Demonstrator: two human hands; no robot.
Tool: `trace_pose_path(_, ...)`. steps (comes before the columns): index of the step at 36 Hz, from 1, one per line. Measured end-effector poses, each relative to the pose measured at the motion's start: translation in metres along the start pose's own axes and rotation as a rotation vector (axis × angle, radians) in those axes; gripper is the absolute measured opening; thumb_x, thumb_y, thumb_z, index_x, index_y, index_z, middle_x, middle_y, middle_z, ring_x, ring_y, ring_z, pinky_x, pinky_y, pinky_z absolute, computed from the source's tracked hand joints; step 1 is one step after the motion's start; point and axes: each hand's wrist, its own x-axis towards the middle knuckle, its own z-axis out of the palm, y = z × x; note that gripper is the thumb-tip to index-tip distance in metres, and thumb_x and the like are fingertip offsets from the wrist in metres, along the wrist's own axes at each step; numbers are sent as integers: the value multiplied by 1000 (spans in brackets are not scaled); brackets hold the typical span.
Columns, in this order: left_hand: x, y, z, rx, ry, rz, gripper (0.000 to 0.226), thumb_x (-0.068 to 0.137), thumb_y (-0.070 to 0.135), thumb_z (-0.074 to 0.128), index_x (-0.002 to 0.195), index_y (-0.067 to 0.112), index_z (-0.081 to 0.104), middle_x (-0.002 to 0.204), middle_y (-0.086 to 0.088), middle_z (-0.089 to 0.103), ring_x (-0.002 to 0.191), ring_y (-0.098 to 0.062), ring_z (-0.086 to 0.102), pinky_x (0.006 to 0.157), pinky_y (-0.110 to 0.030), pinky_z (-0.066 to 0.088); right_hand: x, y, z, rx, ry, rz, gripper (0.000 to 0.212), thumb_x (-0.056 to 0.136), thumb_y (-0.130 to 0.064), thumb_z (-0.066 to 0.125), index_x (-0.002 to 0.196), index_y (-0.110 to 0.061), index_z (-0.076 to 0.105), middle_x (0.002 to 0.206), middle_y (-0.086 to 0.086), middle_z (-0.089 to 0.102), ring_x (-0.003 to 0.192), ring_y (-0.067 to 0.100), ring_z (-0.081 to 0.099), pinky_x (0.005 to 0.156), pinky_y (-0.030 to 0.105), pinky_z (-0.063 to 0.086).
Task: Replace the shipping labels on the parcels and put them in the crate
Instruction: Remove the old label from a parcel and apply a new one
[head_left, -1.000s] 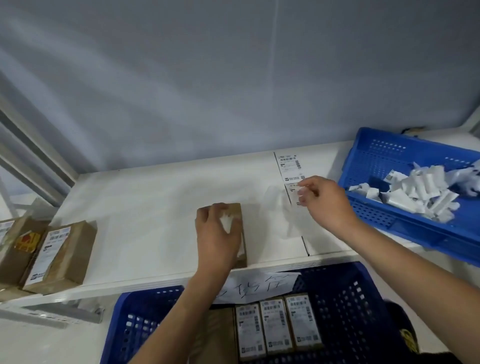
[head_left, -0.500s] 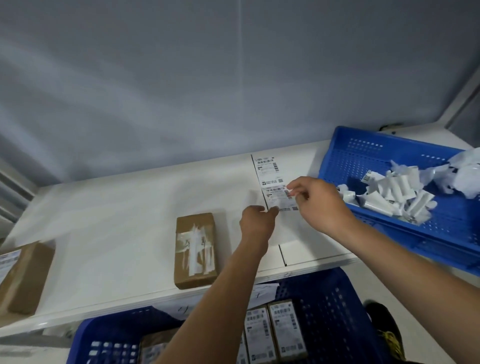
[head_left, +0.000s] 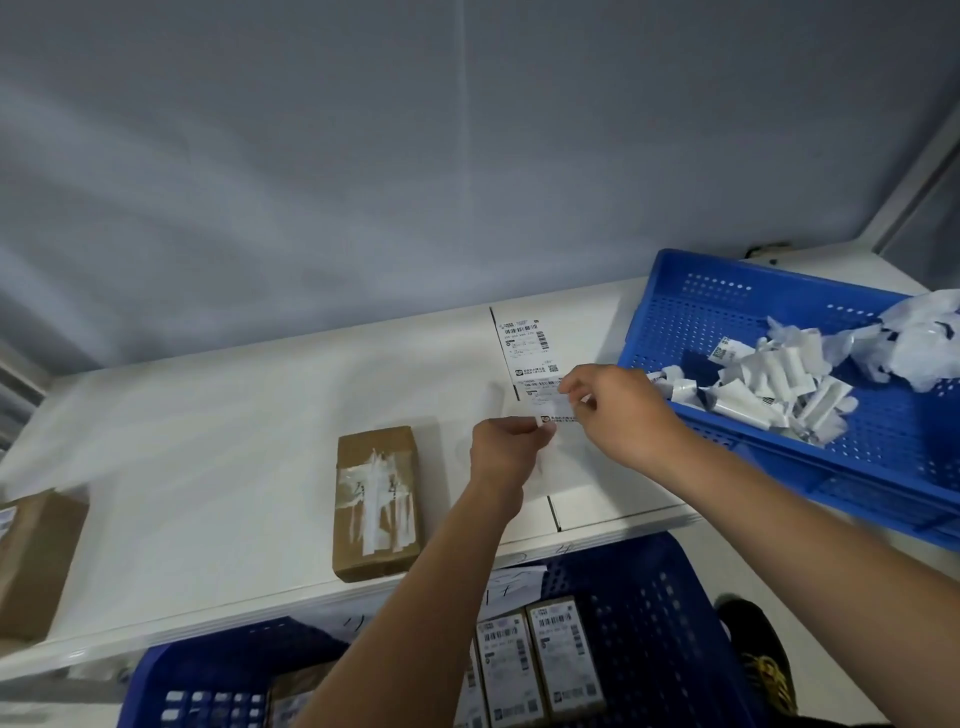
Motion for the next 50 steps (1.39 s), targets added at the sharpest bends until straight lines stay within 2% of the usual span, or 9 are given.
trace_pose_path(4,-4,-2,-2,-88,-40,10,9,87,13,81,89,17,73,83,5,68,82,-12,59,85,-31,49,-1,-2,0,-37,-25,-25,24,96,-9,61,116,-18,71,108,0,70,98,17,65,87,23,47)
trace_pose_path(6,-3,-4,-3,-93,-30,23,17,86,11,81,101,13,72,86,4,69,86,-12,61,92,-33,50,-3,-4,0,-42,-35,-28,22,97,-10,60,114,-17,72,107,1,71,99,18,65,87,23,48)
trace_pose_path(10,-3,-2,-5,-86,-43,63,26,87,9,81,111,7,72,86,5,69,81,-8,62,90,-30,50,-3,-6,-1,-54,-48,-26,22,96,-13,63,116,-18,72,110,2,71,102,18,65,91,26,49)
trace_pose_path(14,-5,2,-7,-69,-118,133,9,90,6,77,96,10,72,77,-3,55,73,-16,47,75,-27,42,-3,-8,-4,-71,-63,-35,23,94,-19,69,117,-18,73,108,4,73,101,20,67,88,25,48)
trace_pose_path(17,-4,5,-9,-42,-152,159,12,90,5,76,84,13,70,74,-2,50,71,-15,42,70,-25,41,-4,-8,-5,-70,-55,-32,24,94,-20,70,117,-19,73,110,4,73,101,19,66,87,23,46)
trace_pose_path(23,-2,5,-11,-49,-60,159,18,86,8,81,103,12,75,86,1,74,72,-3,65,74,-21,48,-4,-11,-7,-45,-49,-28,25,92,-29,73,116,-21,74,111,3,72,101,20,65,80,21,41)
trace_pose_path(32,-1,6,-10,-5,-58,223,23,86,12,82,108,13,79,99,1,77,79,-7,65,78,-23,48,-1,-8,-6,-63,-30,-26,19,94,-24,70,112,-21,75,109,3,73,99,20,66,83,26,49)
trace_pose_path(44,0,10,-11,-8,-63,269,14,85,10,83,95,18,78,86,4,71,78,-5,64,72,-15,45,4,-9,-4,-30,-5,-20,18,98,-20,64,109,-18,77,108,4,75,102,24,66,90,31,51)
trace_pose_path(50,1,8,-14,5,-86,268,23,85,11,82,108,11,79,90,5,72,80,-2,64,76,-16,46,4,-12,-5,16,-16,-20,17,93,-27,71,104,-17,78,103,4,75,95,21,66,88,33,52)
